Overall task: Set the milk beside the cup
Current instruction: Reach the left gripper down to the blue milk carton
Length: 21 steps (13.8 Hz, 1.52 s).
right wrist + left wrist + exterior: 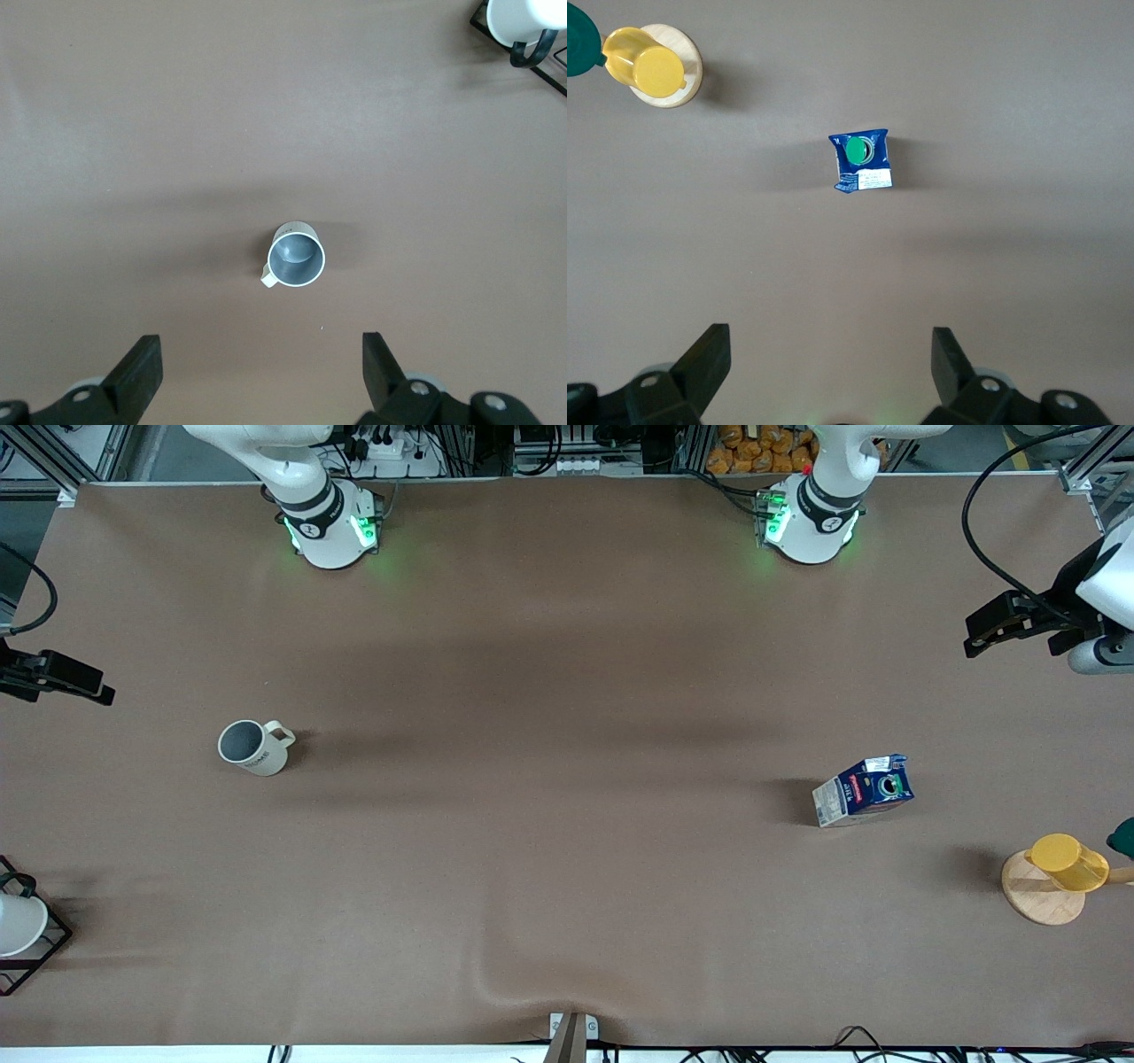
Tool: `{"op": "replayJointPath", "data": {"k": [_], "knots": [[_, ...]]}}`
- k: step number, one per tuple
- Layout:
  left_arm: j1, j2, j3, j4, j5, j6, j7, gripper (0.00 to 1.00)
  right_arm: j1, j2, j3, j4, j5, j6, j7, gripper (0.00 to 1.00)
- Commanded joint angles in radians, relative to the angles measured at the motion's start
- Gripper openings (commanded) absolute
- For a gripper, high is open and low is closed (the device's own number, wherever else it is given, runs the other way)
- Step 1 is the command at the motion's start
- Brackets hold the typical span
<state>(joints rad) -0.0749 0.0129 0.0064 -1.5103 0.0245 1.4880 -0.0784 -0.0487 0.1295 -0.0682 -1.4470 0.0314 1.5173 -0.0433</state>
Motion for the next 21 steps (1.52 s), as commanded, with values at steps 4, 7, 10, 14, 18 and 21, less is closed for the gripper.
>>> {"op": "replayJointPath", "data": {"k": [4,7,10,14,18,21], "knots": [[0.007,0.048,0.006,0.016,-0.026,-0.003,0.019,1.00,-0.011,0.005,0.011,0.013,-0.004,0.000,0.019,1.00],[0.000,0.116,0.004,0.004,-0.045,0.097,0.009,1.00,-0.013,0.005,0.011,0.013,-0.002,0.003,0.019,1.00],[0.001,0.200,0.004,-0.024,-0.017,0.210,-0.037,1.00,-0.014,0.005,0.011,0.013,0.001,0.003,0.019,1.00],[0.001,0.263,0.003,-0.060,-0.017,0.299,-0.070,1.00,-0.020,0.005,0.011,0.013,0.002,0.004,0.017,1.00],[0.001,0.303,0.003,-0.119,-0.017,0.414,-0.080,1.00,0.016,0.027,0.013,-0.009,0.001,-0.006,0.019,1.00],[-0.002,0.351,0.003,-0.120,-0.017,0.439,-0.083,1.00,0.047,0.067,0.013,-0.044,0.010,0.030,0.022,1.00]]}}
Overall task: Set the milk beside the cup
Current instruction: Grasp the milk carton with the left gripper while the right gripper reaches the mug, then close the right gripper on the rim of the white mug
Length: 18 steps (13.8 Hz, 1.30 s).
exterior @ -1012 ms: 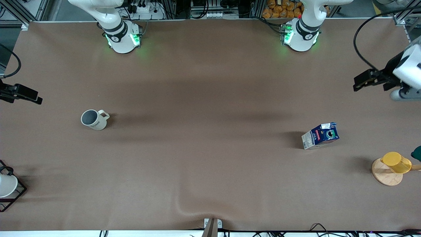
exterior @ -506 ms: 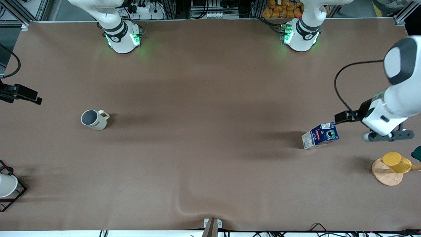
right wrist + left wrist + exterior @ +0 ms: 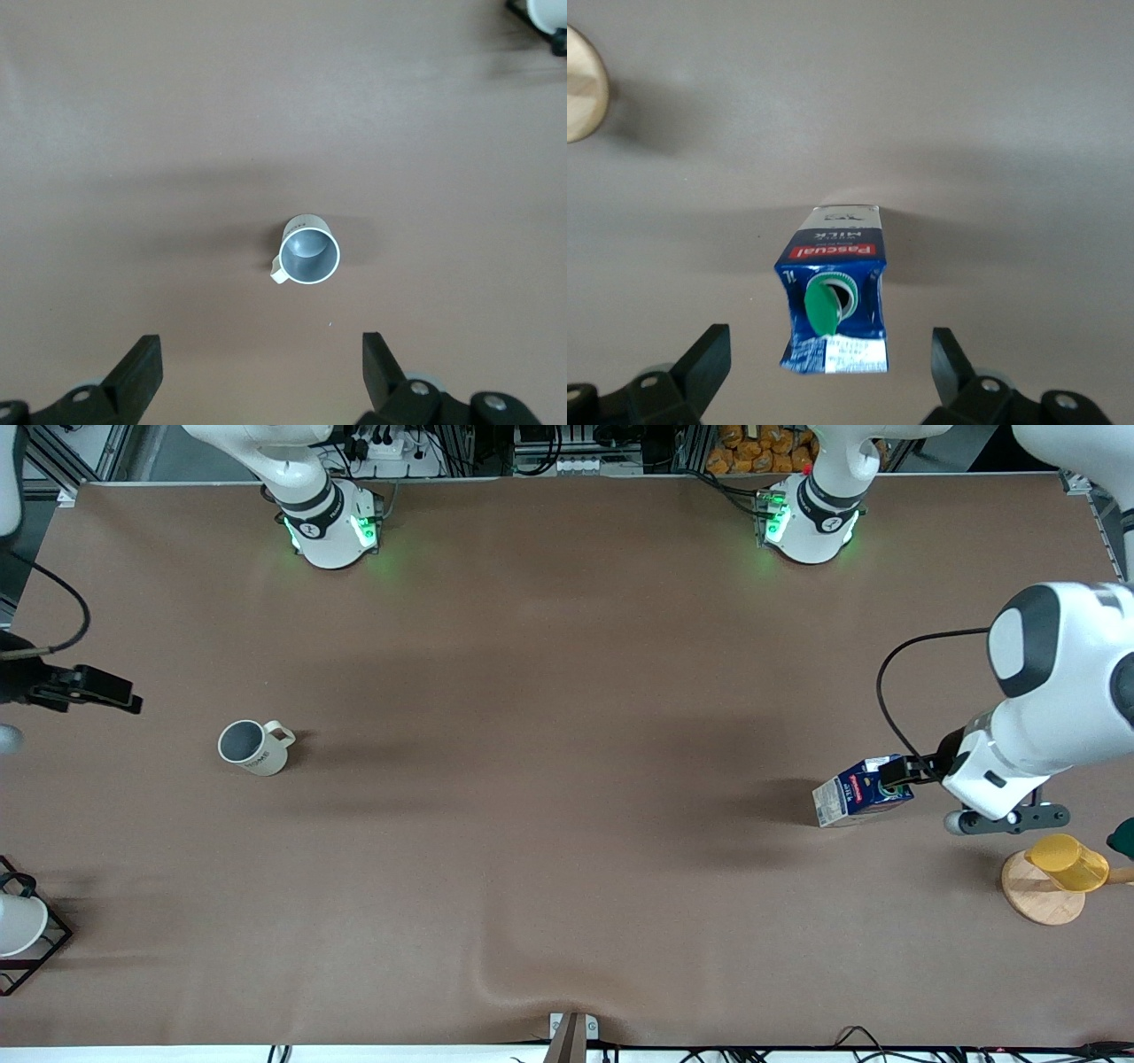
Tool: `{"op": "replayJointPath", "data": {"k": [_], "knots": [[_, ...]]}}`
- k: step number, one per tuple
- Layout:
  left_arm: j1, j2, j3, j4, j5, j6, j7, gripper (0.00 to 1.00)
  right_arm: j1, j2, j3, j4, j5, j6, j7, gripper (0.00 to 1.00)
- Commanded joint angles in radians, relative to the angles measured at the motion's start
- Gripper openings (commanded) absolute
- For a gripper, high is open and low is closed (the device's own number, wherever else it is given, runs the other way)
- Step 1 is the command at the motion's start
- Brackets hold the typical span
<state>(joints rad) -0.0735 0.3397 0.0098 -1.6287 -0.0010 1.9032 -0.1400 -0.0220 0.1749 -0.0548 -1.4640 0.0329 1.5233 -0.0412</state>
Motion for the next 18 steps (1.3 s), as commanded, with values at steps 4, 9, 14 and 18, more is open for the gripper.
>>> {"op": "replayJointPath", "data": {"k": [4,9,14,18], "knots": [[0.000,0.051,-0.001,-0.039,0.009,0.074,-0.023,1.00,0.068,0.003,0.000,-0.312,-0.002,0.251,-0.042,1.00],[0.004,0.056,-0.001,-0.069,0.009,0.079,-0.023,1.00,0.068,-0.012,0.000,-0.602,-0.004,0.464,-0.034,1.00],[0.009,0.051,-0.001,-0.086,0.009,0.077,-0.020,0.99,0.001,0.058,-0.007,-0.650,-0.005,0.647,0.083,1.00],[0.009,0.050,-0.001,-0.086,0.009,0.068,-0.021,0.90,0.011,0.106,-0.007,-0.656,-0.005,0.679,0.181,1.00]]}}
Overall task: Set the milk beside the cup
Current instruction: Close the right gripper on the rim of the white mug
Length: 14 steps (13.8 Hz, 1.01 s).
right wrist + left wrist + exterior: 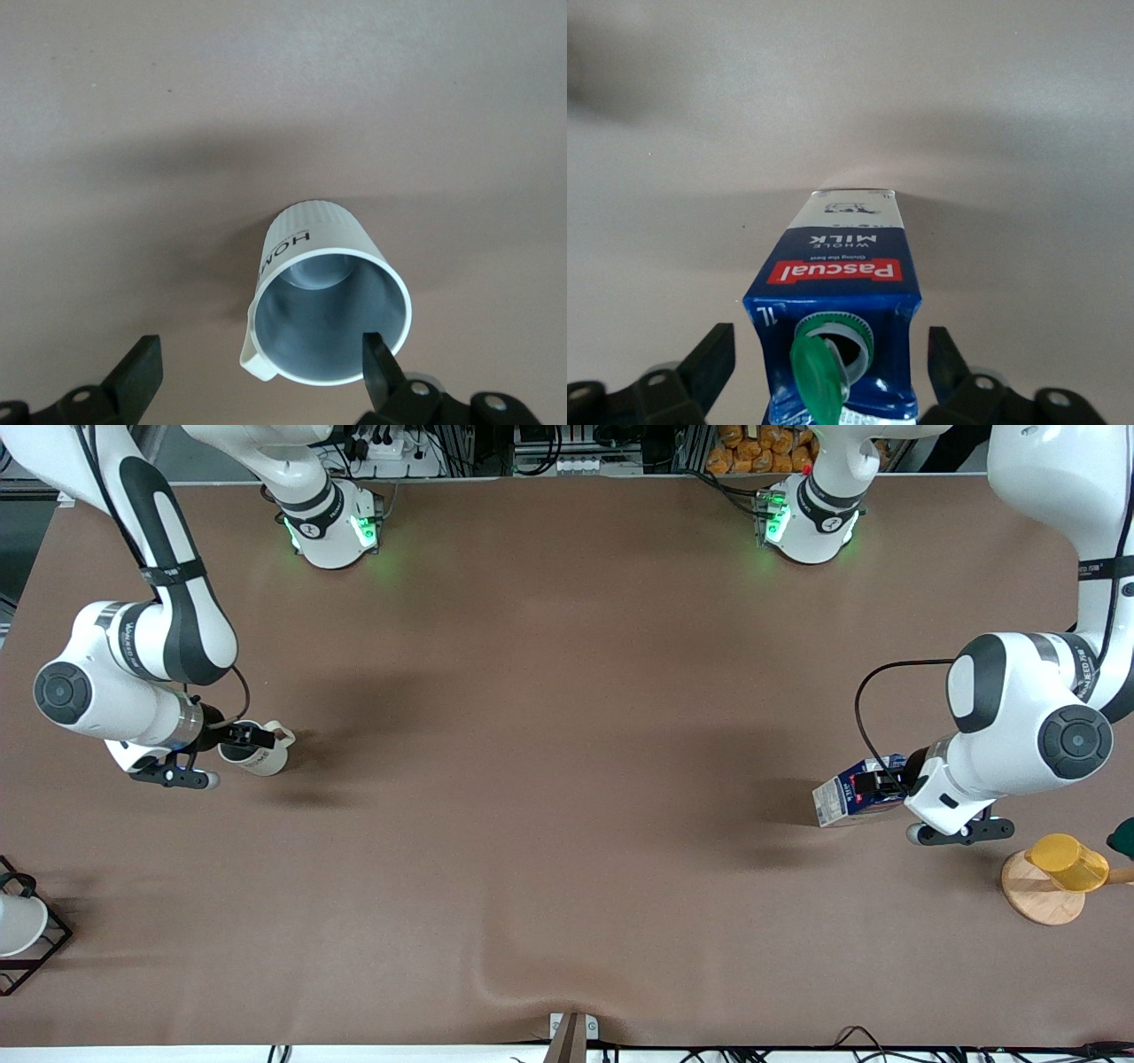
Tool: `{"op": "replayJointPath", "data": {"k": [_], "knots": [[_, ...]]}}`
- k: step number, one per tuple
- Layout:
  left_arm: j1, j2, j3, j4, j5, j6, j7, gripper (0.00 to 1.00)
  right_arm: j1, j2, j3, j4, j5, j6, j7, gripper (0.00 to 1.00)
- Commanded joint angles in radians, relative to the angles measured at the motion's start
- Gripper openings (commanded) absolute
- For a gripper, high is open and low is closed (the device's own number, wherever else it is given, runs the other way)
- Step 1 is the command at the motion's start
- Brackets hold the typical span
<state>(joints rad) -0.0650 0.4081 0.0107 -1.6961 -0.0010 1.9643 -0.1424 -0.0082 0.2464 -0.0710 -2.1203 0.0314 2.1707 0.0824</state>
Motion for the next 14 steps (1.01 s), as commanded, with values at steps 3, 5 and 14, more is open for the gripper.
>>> {"op": "replayJointPath", "data": {"k": [3,5,14], "knots": [[-0.001,-0.019,-0.002,-0.019,0.009,0.004,-0.022,0.86,0.001,0.082,0.011,0.003,-0.002,0.083,0.057,0.78],[-0.003,-0.019,-0.002,-0.019,0.009,0.002,-0.034,0.83,0.017,0.103,0.010,0.005,-0.004,0.112,0.056,0.49],[-0.007,-0.014,-0.002,-0.019,0.009,0.002,-0.035,0.71,0.031,0.094,0.013,0.065,-0.004,0.032,0.048,0.00]]}}
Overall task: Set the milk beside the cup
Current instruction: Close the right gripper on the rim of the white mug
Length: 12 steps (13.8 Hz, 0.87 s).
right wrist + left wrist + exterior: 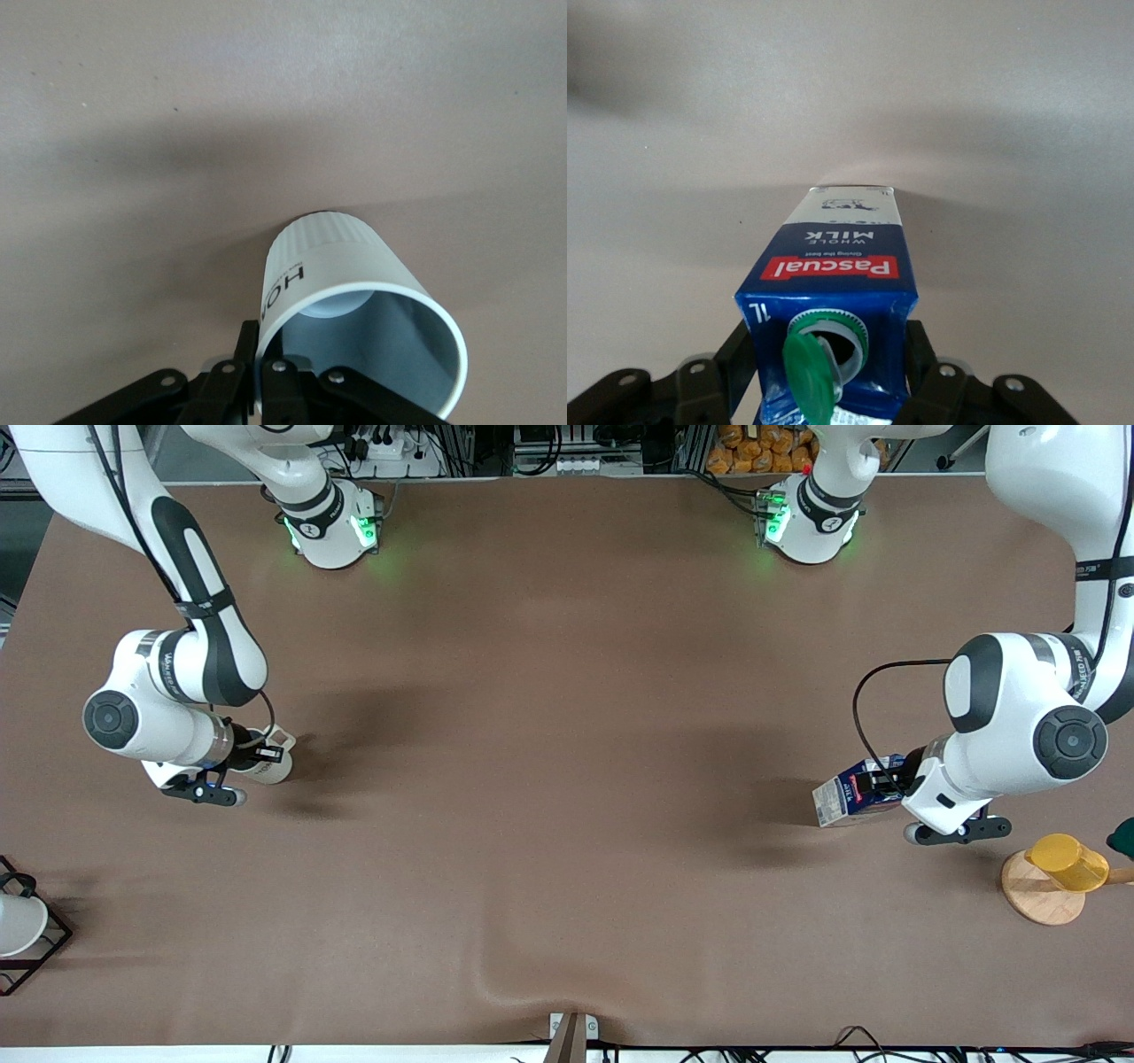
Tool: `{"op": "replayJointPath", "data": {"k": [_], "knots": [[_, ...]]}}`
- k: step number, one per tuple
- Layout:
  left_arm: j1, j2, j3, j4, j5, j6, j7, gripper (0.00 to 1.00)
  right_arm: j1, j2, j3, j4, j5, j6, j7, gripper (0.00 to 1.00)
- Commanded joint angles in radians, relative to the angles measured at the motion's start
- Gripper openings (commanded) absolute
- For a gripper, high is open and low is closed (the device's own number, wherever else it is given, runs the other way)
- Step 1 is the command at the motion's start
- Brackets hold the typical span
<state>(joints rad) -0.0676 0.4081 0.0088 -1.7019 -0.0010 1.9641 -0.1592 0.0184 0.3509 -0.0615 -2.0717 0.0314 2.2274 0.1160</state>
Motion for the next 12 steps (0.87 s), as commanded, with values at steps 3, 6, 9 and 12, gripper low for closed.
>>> {"op": "replayJointPath", "data": {"k": [3,6,9,12], "knots": [[-0.008,-0.014,0.000,-0.013,0.009,0.002,-0.017,0.63,0.033,-0.055,0.009,0.057,-0.001,-0.139,0.014,0.00],[-0.009,-0.014,0.000,-0.008,0.009,0.002,-0.016,0.59,0.092,-0.050,0.026,0.194,0.013,-0.274,0.031,0.00],[-0.009,-0.017,0.000,-0.001,0.009,0.002,-0.014,0.59,0.194,-0.046,0.028,0.246,0.072,-0.268,0.068,0.00],[-0.009,-0.018,0.000,0.016,0.009,0.002,-0.007,0.59,0.348,-0.012,0.028,0.289,0.102,-0.259,0.323,0.00]]}}
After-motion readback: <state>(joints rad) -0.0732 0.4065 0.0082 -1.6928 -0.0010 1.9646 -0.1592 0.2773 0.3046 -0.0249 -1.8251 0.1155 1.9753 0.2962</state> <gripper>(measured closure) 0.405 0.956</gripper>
